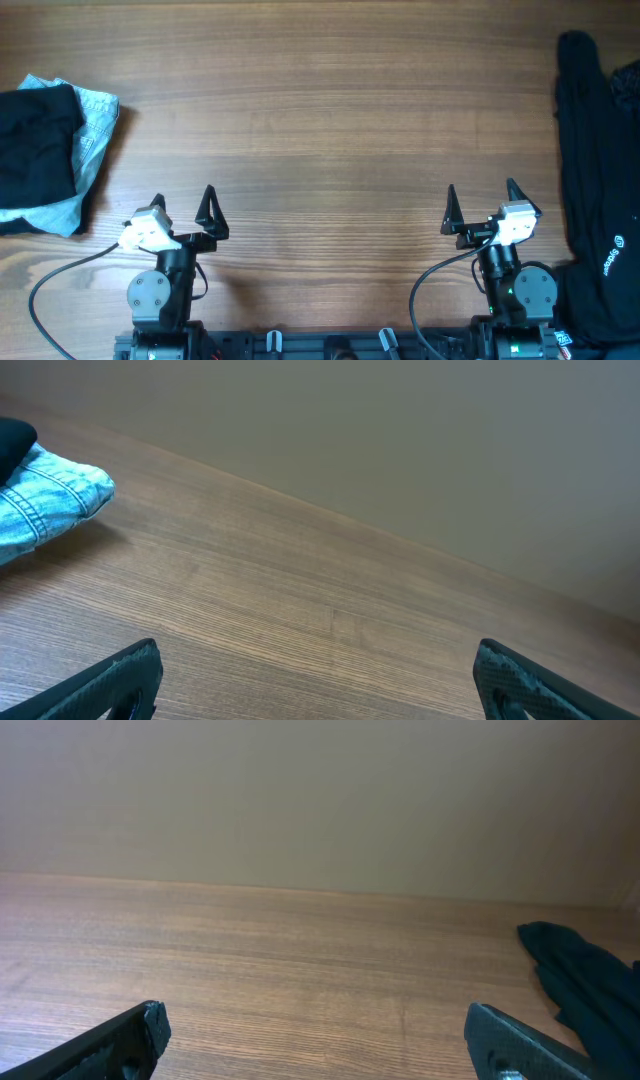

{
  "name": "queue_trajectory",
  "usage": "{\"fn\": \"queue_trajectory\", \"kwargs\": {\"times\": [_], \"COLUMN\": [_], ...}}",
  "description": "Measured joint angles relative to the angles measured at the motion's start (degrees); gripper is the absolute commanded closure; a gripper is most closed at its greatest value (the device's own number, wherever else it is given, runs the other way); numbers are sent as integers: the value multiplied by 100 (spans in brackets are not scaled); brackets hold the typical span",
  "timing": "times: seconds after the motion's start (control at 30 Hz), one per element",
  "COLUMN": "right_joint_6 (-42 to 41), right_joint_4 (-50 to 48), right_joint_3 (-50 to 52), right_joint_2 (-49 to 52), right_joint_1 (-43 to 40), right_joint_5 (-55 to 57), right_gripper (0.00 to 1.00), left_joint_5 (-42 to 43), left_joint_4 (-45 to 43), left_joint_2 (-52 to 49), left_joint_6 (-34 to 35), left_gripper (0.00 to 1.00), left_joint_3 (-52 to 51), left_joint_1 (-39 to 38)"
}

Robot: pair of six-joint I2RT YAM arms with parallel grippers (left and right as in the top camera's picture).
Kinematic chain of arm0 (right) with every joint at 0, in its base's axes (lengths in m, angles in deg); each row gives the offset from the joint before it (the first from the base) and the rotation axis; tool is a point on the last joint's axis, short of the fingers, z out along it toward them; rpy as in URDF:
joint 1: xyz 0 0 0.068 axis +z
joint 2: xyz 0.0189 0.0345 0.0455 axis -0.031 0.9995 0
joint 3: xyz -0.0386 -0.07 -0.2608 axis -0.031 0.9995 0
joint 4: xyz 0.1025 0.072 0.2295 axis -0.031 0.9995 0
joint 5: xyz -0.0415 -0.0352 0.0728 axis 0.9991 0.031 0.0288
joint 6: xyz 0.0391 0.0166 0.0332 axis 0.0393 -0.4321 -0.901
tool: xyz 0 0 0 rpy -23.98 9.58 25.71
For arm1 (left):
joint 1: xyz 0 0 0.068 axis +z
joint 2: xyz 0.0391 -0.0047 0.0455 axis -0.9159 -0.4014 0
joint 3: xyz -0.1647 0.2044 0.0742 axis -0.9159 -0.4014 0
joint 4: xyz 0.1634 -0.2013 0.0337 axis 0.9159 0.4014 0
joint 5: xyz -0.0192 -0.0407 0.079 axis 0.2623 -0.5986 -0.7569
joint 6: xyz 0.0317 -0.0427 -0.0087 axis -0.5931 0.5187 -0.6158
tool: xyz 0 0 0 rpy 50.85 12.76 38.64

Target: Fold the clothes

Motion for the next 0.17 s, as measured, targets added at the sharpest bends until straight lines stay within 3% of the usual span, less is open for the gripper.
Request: {"fn": "queue_trajectory", "kwargs": {"times": [0.17], "right_joint_6": [0], "right_joint_4": [0], "right_joint_3": [0], "right_joint_2": [0], "right_joint_1": [0], "right_joint_5": [0], "right_gripper": [0], "left_joint_5": [0], "left_joint_4": [0], "left_joint_2": [0], "left_joint_6": [0], "left_gripper": [0], "left_joint_3": [0], "left_joint_1": [0]}}
